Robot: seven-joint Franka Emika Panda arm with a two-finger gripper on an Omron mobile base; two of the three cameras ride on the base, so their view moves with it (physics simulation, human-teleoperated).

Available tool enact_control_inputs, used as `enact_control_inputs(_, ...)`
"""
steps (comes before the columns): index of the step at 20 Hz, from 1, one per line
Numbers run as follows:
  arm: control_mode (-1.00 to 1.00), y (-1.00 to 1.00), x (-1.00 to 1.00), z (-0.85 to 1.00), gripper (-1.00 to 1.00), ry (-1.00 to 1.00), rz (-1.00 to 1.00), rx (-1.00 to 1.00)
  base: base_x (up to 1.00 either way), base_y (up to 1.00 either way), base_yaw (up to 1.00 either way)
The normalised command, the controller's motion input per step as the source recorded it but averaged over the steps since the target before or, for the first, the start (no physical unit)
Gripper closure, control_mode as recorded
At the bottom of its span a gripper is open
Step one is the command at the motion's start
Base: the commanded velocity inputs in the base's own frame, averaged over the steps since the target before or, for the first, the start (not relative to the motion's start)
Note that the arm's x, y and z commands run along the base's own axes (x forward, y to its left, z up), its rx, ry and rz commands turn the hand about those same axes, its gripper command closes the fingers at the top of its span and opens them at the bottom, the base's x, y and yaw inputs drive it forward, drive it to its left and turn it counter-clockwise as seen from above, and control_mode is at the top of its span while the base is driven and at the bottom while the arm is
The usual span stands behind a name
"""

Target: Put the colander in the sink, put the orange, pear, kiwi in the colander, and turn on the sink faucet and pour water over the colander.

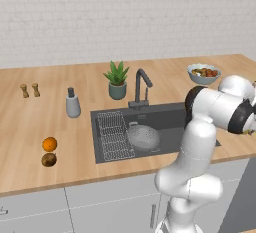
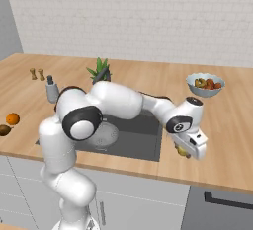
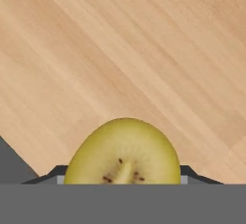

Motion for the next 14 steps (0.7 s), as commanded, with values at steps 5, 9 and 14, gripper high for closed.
enact_control_inputs(5, -1.00, 0.96, -0.02, 0.40, 1.00, 0.00, 0.00, 0.00, 0.00, 0.00, 0.00)
enact_control_inputs(9, -1.00, 0.95, -0.01, 0.30, 1.00, 0.00, 0.00, 0.00, 0.00, 0.00, 0.00)
enact_control_inputs(14, -1.00, 0.83, 0.00, 0.10, 1.00, -0.03, 0.09, 0.00, 0.00, 0.00, 0.00)
